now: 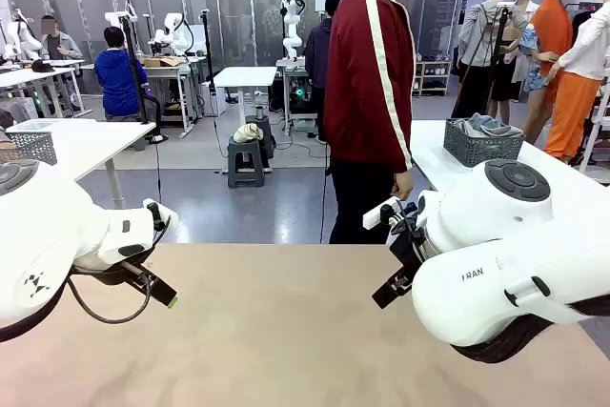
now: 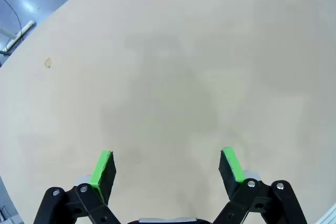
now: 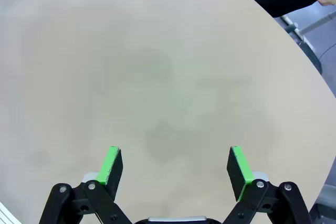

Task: Fold the towels and place them in the basket.
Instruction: When a person lays out a Towel with hook on the table, fold it in half twice.

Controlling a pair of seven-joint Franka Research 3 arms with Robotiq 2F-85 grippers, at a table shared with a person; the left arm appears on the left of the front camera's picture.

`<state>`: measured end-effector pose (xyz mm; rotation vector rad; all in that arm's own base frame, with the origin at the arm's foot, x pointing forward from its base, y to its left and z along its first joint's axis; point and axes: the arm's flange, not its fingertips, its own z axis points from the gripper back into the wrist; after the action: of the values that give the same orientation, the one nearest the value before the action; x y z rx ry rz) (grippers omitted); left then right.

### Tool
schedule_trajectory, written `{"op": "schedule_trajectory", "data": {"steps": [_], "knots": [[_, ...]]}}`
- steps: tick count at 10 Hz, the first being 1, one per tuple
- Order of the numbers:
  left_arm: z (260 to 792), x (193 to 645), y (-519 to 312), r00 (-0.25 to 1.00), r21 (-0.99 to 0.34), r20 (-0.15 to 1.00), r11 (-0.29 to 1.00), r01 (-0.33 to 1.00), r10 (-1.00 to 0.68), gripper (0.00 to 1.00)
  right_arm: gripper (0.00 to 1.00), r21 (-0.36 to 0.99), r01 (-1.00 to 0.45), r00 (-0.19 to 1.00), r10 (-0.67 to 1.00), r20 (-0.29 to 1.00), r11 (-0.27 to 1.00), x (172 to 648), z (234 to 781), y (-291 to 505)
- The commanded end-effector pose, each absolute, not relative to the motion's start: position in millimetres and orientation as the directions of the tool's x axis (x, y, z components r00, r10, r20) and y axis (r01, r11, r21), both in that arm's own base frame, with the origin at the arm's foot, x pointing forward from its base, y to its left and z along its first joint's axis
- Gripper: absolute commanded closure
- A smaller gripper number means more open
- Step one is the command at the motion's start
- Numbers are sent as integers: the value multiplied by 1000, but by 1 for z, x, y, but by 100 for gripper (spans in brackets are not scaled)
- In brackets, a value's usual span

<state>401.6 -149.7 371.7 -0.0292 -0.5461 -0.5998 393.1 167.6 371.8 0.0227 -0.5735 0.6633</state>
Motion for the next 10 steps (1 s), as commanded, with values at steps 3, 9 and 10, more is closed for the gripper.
{"op": "schedule_trajectory", "data": {"steps": [3, 9, 10], "knots": [[372, 402, -150, 688, 129, 496, 829, 544, -529, 0, 0, -158, -588, 640, 575, 510, 794, 393, 372, 168], [372, 402, -150, 688, 129, 496, 829, 544, -529, 0, 0, -158, -588, 640, 575, 510, 794, 393, 372, 168], [372, 402, -150, 688, 129, 496, 829, 544, -529, 0, 0, -158, -588, 640, 575, 510, 794, 393, 372, 168]]}}
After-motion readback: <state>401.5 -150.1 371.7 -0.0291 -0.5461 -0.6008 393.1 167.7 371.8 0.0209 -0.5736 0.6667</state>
